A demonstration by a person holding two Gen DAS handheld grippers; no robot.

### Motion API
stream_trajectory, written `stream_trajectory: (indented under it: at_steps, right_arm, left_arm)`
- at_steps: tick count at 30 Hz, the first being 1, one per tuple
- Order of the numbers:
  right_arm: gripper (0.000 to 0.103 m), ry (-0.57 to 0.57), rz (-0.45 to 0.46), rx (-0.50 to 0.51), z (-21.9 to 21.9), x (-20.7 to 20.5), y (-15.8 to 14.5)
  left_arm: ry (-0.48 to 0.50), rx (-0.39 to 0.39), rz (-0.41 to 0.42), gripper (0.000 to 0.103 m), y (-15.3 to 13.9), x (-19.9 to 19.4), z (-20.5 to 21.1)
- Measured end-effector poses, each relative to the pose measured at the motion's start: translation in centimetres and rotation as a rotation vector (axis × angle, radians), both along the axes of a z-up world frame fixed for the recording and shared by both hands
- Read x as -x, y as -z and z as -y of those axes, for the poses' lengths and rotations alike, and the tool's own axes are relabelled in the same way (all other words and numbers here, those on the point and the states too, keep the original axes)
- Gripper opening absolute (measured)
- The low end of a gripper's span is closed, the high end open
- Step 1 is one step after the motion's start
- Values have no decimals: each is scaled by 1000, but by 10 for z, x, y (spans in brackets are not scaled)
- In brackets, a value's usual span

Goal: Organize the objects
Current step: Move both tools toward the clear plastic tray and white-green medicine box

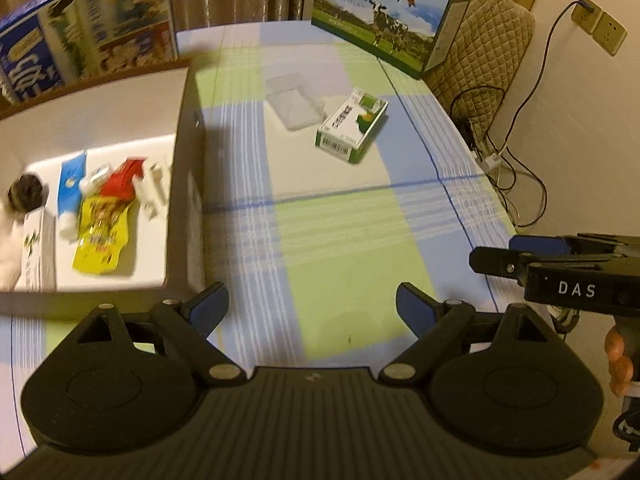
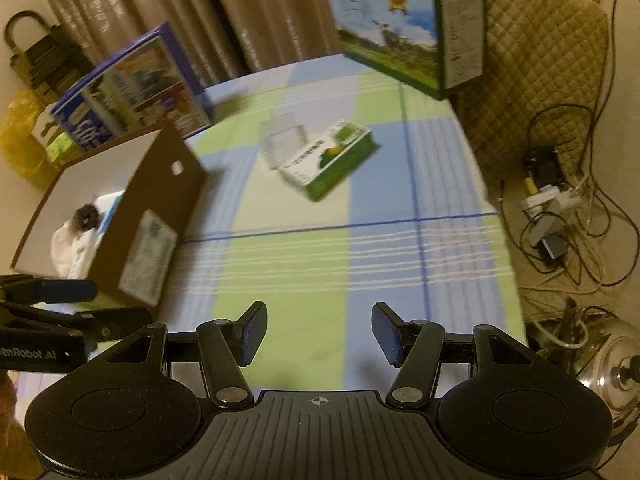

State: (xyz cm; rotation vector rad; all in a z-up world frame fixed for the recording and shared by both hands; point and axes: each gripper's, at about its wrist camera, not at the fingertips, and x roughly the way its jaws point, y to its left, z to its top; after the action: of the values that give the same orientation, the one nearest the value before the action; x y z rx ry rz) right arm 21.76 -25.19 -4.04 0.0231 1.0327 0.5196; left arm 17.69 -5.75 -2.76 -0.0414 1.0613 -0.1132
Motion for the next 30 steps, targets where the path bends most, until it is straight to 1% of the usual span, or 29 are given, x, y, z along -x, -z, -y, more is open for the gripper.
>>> stream_trajectory:
  at_steps: [6, 9, 17, 22, 30]
  right_arm:
    - [55, 60, -2, -4, 8, -33, 7]
    - [55, 85, 1, -19, 5, -53, 9]
    - [55, 88, -8, -36, -30, -107, 23]
    - [55, 75, -13, -30, -56, -131, 34]
    - [55, 75, -36, -7, -86, -163, 60]
  left_arm:
    - [-22, -16, 11, 89, 5, -44, 2]
    - [-29, -30, 16, 89, 7, -66, 2]
    - [-38, -62, 7, 88, 16, -110, -7]
    - [-46, -84, 18, 88, 17, -137, -18]
    - [-58, -121, 29, 88, 19, -166, -31]
